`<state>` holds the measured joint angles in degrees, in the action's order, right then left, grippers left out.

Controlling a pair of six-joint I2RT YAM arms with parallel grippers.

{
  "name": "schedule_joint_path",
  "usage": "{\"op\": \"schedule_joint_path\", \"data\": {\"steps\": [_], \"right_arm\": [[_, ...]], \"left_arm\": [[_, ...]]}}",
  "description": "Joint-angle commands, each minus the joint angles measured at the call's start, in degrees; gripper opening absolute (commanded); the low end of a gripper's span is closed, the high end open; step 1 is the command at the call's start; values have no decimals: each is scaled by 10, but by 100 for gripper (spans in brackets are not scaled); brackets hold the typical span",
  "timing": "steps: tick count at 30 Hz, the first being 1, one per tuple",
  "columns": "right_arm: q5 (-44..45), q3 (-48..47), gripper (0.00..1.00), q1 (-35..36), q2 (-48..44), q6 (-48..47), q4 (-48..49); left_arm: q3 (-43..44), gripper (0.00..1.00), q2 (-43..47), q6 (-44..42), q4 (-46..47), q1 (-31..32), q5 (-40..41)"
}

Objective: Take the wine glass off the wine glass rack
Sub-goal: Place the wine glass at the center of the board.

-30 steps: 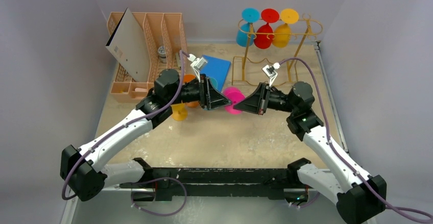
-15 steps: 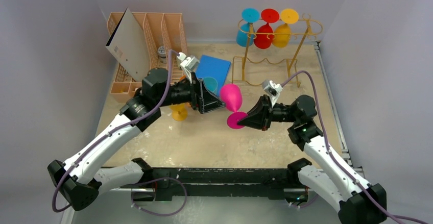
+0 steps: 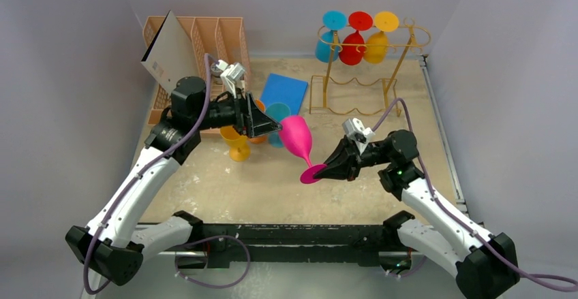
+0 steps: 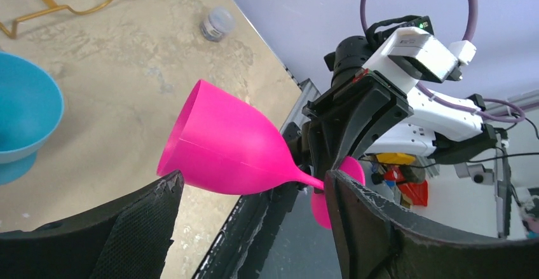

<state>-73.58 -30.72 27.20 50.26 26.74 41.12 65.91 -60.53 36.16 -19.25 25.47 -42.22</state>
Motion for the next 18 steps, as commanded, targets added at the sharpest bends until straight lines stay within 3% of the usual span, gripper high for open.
{"op": "schedule_joint_path", "data": {"steps": [1, 6, 18], "right_arm": [[-2, -18, 0, 18, -2, 20, 112], [22, -31, 0, 43, 7, 50, 165], [20, -43, 0, 76, 27, 47, 167]], "left_arm": [[29, 79, -7, -14, 0, -5, -65], [26, 79, -6, -18, 33, -9, -109], [33, 79, -6, -35, 13, -83, -152]]}}
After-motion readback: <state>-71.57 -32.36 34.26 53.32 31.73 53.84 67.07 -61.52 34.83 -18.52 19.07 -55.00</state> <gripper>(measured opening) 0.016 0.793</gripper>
